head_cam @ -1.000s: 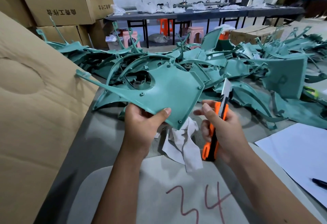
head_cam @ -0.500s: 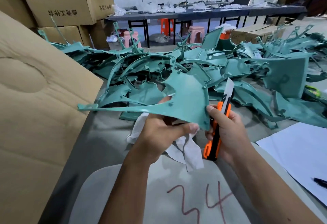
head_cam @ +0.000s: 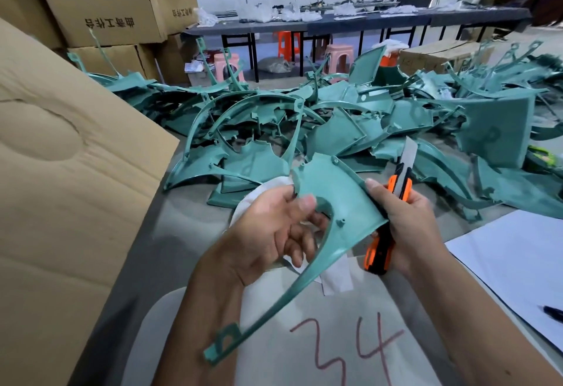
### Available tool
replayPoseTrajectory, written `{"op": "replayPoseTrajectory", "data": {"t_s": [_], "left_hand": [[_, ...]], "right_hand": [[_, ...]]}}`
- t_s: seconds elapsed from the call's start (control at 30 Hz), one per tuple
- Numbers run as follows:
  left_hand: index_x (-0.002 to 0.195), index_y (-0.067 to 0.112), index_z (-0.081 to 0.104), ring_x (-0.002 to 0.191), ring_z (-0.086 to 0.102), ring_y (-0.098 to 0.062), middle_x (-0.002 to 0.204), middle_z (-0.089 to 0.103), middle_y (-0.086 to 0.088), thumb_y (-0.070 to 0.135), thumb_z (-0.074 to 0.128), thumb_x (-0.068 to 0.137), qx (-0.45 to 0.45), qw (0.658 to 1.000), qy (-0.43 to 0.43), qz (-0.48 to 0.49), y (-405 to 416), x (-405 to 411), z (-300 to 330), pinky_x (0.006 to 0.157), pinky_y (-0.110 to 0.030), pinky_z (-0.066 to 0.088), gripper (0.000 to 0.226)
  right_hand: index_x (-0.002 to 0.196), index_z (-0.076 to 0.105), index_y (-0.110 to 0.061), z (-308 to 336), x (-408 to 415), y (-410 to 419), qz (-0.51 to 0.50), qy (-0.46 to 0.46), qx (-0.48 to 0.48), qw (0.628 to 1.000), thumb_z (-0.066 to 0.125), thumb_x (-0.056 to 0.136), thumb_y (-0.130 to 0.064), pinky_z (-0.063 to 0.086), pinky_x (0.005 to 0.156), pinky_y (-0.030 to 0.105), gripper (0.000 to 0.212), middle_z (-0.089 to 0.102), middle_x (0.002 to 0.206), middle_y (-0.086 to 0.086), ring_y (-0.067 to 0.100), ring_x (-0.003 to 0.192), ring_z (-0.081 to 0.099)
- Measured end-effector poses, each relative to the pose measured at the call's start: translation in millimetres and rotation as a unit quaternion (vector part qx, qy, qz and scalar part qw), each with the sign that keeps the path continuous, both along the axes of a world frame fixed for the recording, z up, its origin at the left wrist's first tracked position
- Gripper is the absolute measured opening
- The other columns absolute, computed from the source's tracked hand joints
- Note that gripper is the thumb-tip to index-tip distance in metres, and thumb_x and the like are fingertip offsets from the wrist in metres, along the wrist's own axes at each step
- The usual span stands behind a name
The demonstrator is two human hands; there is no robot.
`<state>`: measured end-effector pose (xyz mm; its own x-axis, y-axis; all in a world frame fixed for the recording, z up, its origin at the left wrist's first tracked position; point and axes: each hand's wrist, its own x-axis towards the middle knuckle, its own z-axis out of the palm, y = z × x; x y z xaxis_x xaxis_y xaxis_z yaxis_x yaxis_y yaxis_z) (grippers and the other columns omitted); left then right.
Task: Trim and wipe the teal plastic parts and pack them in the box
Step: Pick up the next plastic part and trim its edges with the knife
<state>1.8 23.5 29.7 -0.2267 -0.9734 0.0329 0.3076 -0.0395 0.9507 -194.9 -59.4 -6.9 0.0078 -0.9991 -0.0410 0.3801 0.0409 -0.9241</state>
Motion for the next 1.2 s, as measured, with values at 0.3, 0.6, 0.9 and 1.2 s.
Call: {"op": "replayPoseTrajectory", "data": {"t_s": [0.3,0.6,0.9,1.2], "left_hand": [[0.100,0.019,0.079,0.073,0.064,-0.022,0.088,0.075,-0.003,0.006,0.073,0.080,-0.047,0.998,0.000,0.053,-4.6,-16.6,-1.4,0.062,-0.026,0.053,0.025],[0.111,0.003,0.068,0.079,0.062,-0.034,0.101,0.069,-0.021,0.062,0.088,0.063,0.014,0.994,0.032,0.107,-4.0,-29.8,1.6,0.070,-0.043,0.049,0.079],[0.100,0.022,0.080,0.087,0.071,-0.025,0.100,0.075,-0.011,0.011,0.067,0.075,0.014,0.962,0.130,0.240,-9.7,-28.3,-2.7,0.076,-0.037,0.059,0.029],[0.136,0.012,0.065,0.117,0.059,-0.030,0.140,0.061,-0.021,0.017,0.047,0.076,-0.026,0.970,0.198,0.139,-3.3,-9.2,4.9,0.092,-0.034,0.053,0.063]], "right_hand": [[0.085,0.069,-0.013,1.5,-4.9,-1.4,-0.027,0.000,-0.018,0.999,0.079,0.091,-0.025,0.039,0.041,0.024,0.017,0.054,0.060,0.003,0.016,0.043,0.044],[0.086,0.062,-0.011,-2.0,-2.5,-1.0,0.029,0.030,0.013,0.999,0.079,0.091,-0.025,0.040,0.053,0.031,0.022,0.053,0.068,0.012,0.025,0.058,0.045],[0.087,0.067,-0.012,3.9,2.6,4.9,0.146,0.026,0.009,0.989,0.065,0.091,-0.058,0.034,0.038,0.023,0.047,0.044,0.051,0.006,0.018,0.037,0.038],[0.089,0.052,-0.015,7.9,-6.7,8.2,0.032,0.315,-0.244,0.917,0.044,0.109,-0.040,0.039,0.046,0.026,0.033,0.056,0.061,-0.003,0.012,0.050,0.047]]}}
